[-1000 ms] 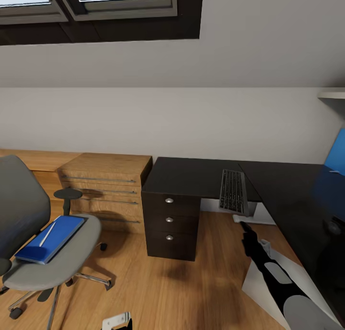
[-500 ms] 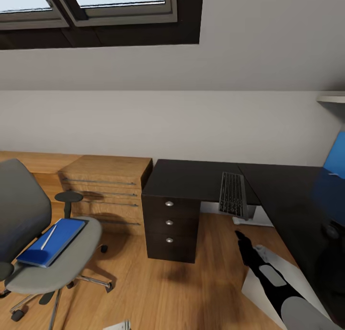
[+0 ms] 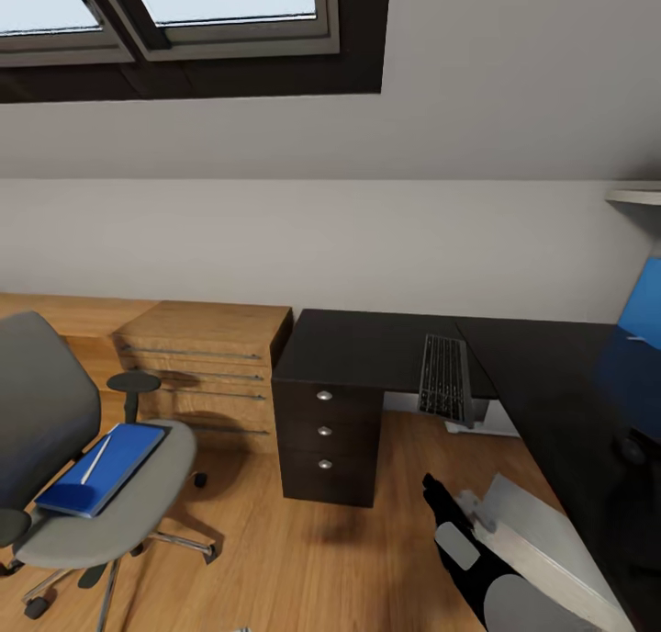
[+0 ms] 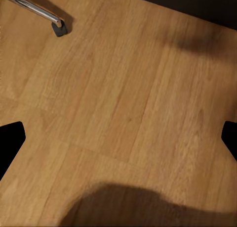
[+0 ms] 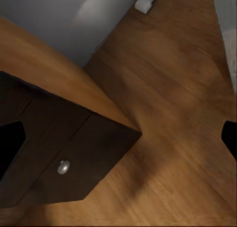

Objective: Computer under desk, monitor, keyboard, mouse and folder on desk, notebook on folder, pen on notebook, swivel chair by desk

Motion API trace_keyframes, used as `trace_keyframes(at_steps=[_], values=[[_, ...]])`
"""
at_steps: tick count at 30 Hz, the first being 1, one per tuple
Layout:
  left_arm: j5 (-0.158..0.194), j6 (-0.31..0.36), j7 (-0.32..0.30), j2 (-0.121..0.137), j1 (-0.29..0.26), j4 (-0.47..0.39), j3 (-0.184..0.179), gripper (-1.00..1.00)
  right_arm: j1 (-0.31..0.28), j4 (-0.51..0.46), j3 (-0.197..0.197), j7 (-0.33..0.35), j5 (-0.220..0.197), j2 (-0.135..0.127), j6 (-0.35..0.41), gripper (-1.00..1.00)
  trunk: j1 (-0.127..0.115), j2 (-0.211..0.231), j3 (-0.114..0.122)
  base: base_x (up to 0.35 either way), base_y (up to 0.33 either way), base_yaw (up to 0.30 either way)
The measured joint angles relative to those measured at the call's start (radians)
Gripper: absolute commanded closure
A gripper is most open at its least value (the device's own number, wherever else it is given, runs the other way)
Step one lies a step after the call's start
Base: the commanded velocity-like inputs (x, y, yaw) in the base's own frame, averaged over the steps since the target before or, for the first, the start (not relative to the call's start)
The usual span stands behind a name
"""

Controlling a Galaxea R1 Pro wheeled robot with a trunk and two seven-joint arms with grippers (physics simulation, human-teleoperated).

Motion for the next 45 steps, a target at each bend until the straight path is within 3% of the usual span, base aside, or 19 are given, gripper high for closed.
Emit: trace_keyframes(at_steps=[4,8,10,12,21,36,38,39,42,45], values=[[0.0,-0.001,0.0,-0.001,0.0,0.001,0.0,-1.0,0.0,0.119,0.006,-0.012,0.055,0.039,-0.077,-1.0,-0.015,0.028,0.013,0.0,0.0,0.0],[0.0,-0.001,0.0,-0.001,0.0,0.002,0.0,-1.0,0.0,0.141,0.007,-0.013,0.068,0.047,-0.102,-1.0,-0.031,0.056,0.025,0.0,0.0,0.0],[0.0,-0.001,0.0,-0.001,0.0,0.002,0.0,-1.0,0.013,0.213,0.003,-0.012,0.103,0.064,-0.209,-1.0,-0.038,0.07,0.031,0.0,0.0,0.0],[0.0,-0.001,0.001,-0.001,0.0,0.002,0.0,-1.0,0.036,0.24,0.001,-0.01,0.111,0.064,-0.238,-1.0,-0.046,0.084,0.037,0.0,0.0,0.0],[0.0,-0.002,0.001,-0.002,0.0,0.004,0.0,-1.0,0.135,0.275,0.003,0.006,0.127,0.005,-0.283,-1.0,-0.081,0.147,0.066,0.0,0.0,-0.051],[0.0,-0.003,0.0,-0.002,0.0,0.005,0.0,-1.0,0.141,0.28,0.015,0.01,0.151,-0.002,-0.29,-1.0,-0.138,0.252,0.113,0.0,0.0,-0.004],[0.0,-0.003,0.0,-0.002,0.0,0.005,0.0,-1.0,0.142,0.281,0.023,0.01,0.176,-0.004,-0.29,-1.0,-0.146,0.266,0.119,0.0,0.0,0.0],[0.0,-0.003,0.0,-0.002,0.0,0.005,0.0,-1.0,0.142,0.282,0.026,0.01,0.218,-0.005,-0.29,-1.0,-0.15,0.273,0.122,0.0,0.0,0.0],[0.0,-0.003,0.001,-0.002,0.0,0.005,0.0,-1.0,0.142,0.282,0.027,0.01,0.267,-0.005,-0.29,-1.0,-0.161,0.294,0.132,0.0,0.0,0.0],[0.0,-0.003,0.0,-0.002,0.0,0.005,0.0,-1.0,0.143,0.283,0.028,0.009,0.347,-0.005,-0.29,-1.0,-0.173,0.315,0.141,0.0,0.0,0.0]])
